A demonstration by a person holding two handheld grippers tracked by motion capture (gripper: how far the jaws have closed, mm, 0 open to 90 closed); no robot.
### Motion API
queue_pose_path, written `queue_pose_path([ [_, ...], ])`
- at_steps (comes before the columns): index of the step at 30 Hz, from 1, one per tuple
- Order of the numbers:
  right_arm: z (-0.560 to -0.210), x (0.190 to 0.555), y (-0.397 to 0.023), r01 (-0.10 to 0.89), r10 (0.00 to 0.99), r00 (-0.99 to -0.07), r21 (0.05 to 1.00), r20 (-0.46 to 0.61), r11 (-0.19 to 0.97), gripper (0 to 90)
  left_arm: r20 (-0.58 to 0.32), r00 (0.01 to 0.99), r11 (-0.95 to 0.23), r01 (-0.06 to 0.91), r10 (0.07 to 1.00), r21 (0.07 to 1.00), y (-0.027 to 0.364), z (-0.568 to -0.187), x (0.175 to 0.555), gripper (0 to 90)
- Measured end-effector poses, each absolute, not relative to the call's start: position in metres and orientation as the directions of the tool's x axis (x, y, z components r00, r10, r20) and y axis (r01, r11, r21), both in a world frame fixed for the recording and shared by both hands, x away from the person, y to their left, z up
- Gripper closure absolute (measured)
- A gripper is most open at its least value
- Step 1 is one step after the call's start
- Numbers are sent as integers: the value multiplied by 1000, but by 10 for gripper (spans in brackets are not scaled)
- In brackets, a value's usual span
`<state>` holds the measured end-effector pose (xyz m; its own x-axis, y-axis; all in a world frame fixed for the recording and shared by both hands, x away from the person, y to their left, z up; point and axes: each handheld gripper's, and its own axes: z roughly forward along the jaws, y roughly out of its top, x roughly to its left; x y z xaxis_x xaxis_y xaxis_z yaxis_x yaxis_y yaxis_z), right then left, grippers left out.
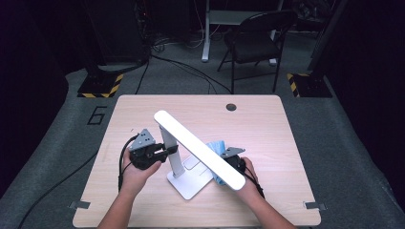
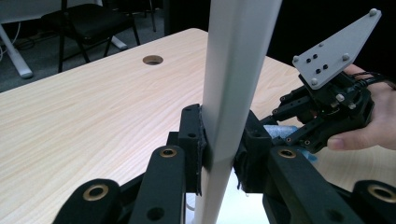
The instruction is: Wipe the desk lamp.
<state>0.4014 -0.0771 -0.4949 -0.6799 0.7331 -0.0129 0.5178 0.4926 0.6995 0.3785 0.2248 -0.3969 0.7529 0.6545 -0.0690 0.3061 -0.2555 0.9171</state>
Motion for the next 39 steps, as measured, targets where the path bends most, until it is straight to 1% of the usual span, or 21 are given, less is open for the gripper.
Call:
queue_pose_path([
  [1, -495, 402, -77, 512, 735, -678, 709, -14, 486, 607, -76, 750, -246, 309, 657, 919, 224, -397, 378, 750],
  [2, -493, 401, -76, 526, 736, -677, 696, -5, 488, 613, -69, 751, -252, 305, 657, 919, 224, -397, 378, 751],
  [4, -492, 401, -74, 520, 741, -671, 712, 1, 471, 621, -70, 752, -252, 305, 656, 918, 224, -397, 378, 752],
  [5, -491, 401, -73, 502, 729, -684, 722, -6, 477, 624, -70, 752, -252, 305, 655, 918, 224, -397, 378, 752],
  [7, -490, 401, -67, 497, 721, -693, 731, 10, 467, 625, -70, 750, -246, 301, 658, 921, 222, -398, 378, 753],
  [8, -490, 402, -62, 478, 711, -703, 739, -2, 475, 626, -66, 754, -254, 301, 653, 919, 222, -397, 378, 753],
  [9, -490, 402, -57, 489, 714, -700, 731, 5, 475, 625, -69, 754, -253, 303, 654, 919, 221, -397, 377, 753],
  [13, -489, 405, -38, 462, 701, -713, 742, -16, 486, 623, -68, 753, -252, 302, 654, 919, 221, -397, 377, 753],
  [16, -486, 406, -27, 455, 680, -733, 764, 30, 457, 622, -66, 754, -253, 300, 653, 920, 221, -398, 377, 753],
  [17, -486, 405, -21, 469, 689, -723, 764, 45, 443, 621, -65, 756, -256, 299, 652, 919, 222, -398, 377, 753],
  [23, -493, 405, 4, 465, 677, -734, 767, 55, 443, 607, -72, 758, -249, 300, 648, 921, 223, -398, 377, 751],
  [24, -496, 405, 6, 444, 677, -734, 784, 42, 434, 606, -76, 757, -245, 302, 649, 921, 223, -399, 377, 751],
  [25, -497, 404, 6, 450, 676, -736, 776, 41, 442, 604, -72, 758, -247, 299, 649, 922, 223, -399, 376, 750],
  [27, -498, 402, 7, 454, 689, -723, 785, 48, 421, 604, -65, 760, -257, 297, 647, 919, 222, -398, 376, 750],
  [29, -497, 401, 7, 455, 689, -724, 776, 36, 436, 607, -65, 759, -256, 298, 648, 920, 222, -398, 376, 751],
  [32, -495, 400, 9, 469, 682, -725, 794, 96, 387, 614, -68, 759, -254, 299, 648, 920, 222, -398, 377, 751],
  [34, -497, 400, 11, 452, 675, -735, 785, 59, 424, 620, -66, 757, -256, 299, 650, 919, 222, -398, 377, 752],
  [35, -499, 401, 12, 452, 678, -733, 786, 57, 422, 623, -65, 759, -259, 300, 648, 918, 222, -398, 377, 752],
  [39, -499, 408, 6, 468, 666, -741, 776, 85, 423, 649, -66, 759, -256, 298, 648, 920, 222, -398, 376, 752],
])
